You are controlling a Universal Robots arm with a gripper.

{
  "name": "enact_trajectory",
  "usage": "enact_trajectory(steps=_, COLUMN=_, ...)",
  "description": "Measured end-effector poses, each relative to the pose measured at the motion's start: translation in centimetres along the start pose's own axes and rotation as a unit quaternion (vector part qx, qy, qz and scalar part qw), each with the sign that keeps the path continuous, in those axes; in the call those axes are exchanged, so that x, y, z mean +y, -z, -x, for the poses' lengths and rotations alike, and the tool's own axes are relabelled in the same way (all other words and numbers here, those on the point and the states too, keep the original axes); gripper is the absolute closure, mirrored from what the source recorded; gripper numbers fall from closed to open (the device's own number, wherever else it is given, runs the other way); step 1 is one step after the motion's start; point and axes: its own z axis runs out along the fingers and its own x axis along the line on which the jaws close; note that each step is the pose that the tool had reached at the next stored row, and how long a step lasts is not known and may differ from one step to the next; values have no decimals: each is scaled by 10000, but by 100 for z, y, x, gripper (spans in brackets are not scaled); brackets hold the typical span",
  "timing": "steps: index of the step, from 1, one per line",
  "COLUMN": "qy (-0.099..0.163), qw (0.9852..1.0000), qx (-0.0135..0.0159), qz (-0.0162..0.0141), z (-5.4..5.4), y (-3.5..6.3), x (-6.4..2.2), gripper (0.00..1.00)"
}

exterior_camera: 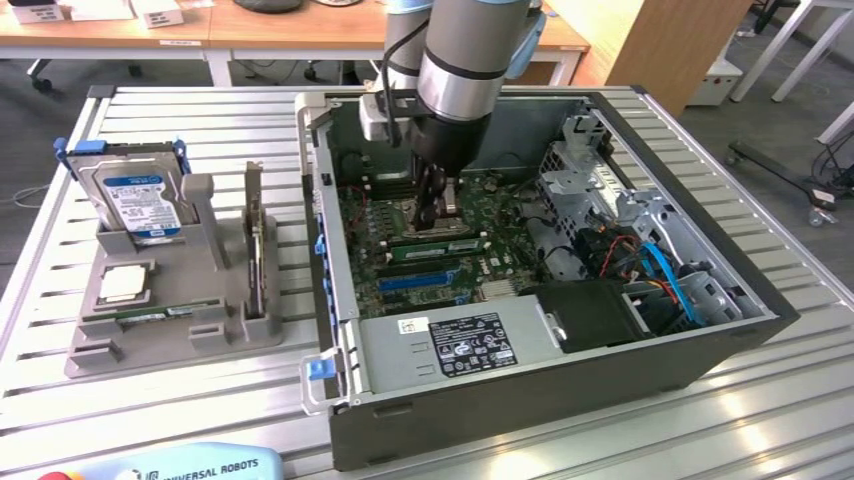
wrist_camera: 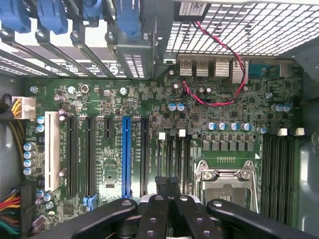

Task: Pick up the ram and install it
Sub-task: 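Press down the ram until it locks into place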

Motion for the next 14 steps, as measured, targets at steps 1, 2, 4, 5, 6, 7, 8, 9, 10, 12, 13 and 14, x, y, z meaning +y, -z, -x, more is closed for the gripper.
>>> enact_trajectory(steps=1, qy=0, qw=10000, qx=0, qz=0, z=0, y=0, x=0, gripper=90)
enact_trajectory(steps=2, qy=0, qw=10000, qx=-1, qz=0, z=0, y=0, x=0, gripper=90)
enact_trajectory(steps=4, qy=0, qw=10000, qx=0, qz=0, z=0, y=0, x=-1, gripper=90)
enact_trajectory(steps=5, qy=1, qw=10000, qx=0, qz=0, z=0, y=1, x=-9, gripper=90)
enact_trajectory(steps=6, qy=1, qw=10000, qx=1, qz=0, z=0, y=2, x=-22, gripper=90)
enact_trajectory(steps=7, qy=0, qw=10000, qx=1, qz=1, z=0, y=3, x=-38, gripper=90)
enact_trajectory(steps=8, qy=0, qw=10000, qx=0, qz=0, z=0, y=3, x=-60, gripper=90)
enact_trajectory(steps=9, qy=0, qw=10000, qx=0, qz=0, z=0, y=4, x=-81, gripper=90)
enact_trajectory(steps=10, qy=0, qw=10000, qx=1, qz=0, z=0, y=5, x=-102, gripper=90)
enact_trajectory(steps=12, qy=0, qw=10000, qx=0, qz=0, z=0, y=6, x=-147, gripper=90)
enact_trajectory(steps=13, qy=0, qw=10000, qx=0, qz=0, z=1, y=7, x=-168, gripper=90)
enact_trajectory(steps=14, qy=0, qw=10000, qx=0, qz=0, z=1, y=8, x=-190, gripper=90)
